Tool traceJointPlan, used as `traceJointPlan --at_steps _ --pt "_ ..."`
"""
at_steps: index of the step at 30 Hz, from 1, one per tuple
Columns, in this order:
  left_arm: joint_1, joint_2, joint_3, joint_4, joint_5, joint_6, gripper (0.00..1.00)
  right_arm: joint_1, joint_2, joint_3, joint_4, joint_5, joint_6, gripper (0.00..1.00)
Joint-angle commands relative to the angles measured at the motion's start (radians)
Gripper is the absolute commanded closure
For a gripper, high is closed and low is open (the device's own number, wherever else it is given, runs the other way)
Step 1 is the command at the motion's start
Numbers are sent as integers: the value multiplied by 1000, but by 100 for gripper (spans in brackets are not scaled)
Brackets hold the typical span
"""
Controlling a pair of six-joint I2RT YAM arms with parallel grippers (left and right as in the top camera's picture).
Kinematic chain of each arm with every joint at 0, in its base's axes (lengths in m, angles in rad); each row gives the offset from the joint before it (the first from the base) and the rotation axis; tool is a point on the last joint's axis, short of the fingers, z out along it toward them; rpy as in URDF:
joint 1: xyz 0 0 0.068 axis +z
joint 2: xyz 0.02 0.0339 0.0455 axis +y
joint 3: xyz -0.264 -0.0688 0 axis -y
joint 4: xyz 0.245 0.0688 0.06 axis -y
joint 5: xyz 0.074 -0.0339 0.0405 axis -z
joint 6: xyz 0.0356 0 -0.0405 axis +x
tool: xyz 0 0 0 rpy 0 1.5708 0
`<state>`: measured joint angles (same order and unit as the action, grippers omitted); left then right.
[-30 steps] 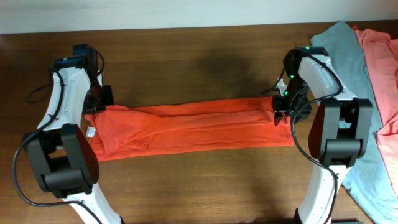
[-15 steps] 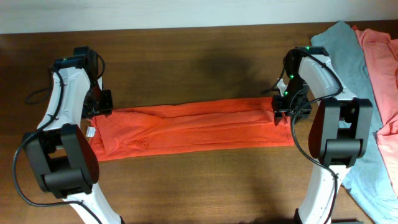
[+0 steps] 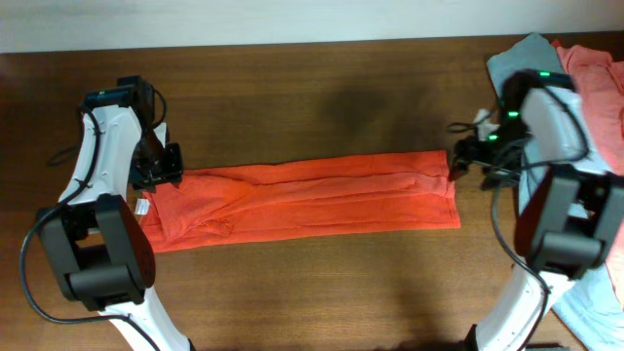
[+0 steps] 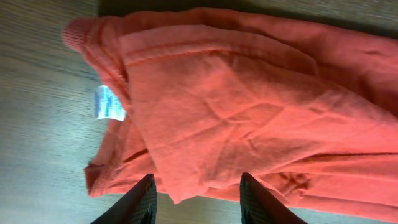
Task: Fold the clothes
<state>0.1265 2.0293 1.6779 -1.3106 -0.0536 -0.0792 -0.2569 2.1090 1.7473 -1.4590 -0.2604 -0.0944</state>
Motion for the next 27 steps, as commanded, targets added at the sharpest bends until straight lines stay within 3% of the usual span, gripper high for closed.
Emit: traceJointPlan --at_steps 1,6,16,27 --pt "-11 -19 8 -4 43 5 57 -47 -26 -5 -3 -176 -156 23" --pt "-25 -19 8 -7 48 5 56 -57 -25 -98 60 -309 -287 21" --pt "-42 -19 8 -8 47 5 56 -58 -25 -335 364 -266 -218 21" --pt "-42 -19 8 -8 47 5 56 -57 -25 -377 428 -259 -199 21"
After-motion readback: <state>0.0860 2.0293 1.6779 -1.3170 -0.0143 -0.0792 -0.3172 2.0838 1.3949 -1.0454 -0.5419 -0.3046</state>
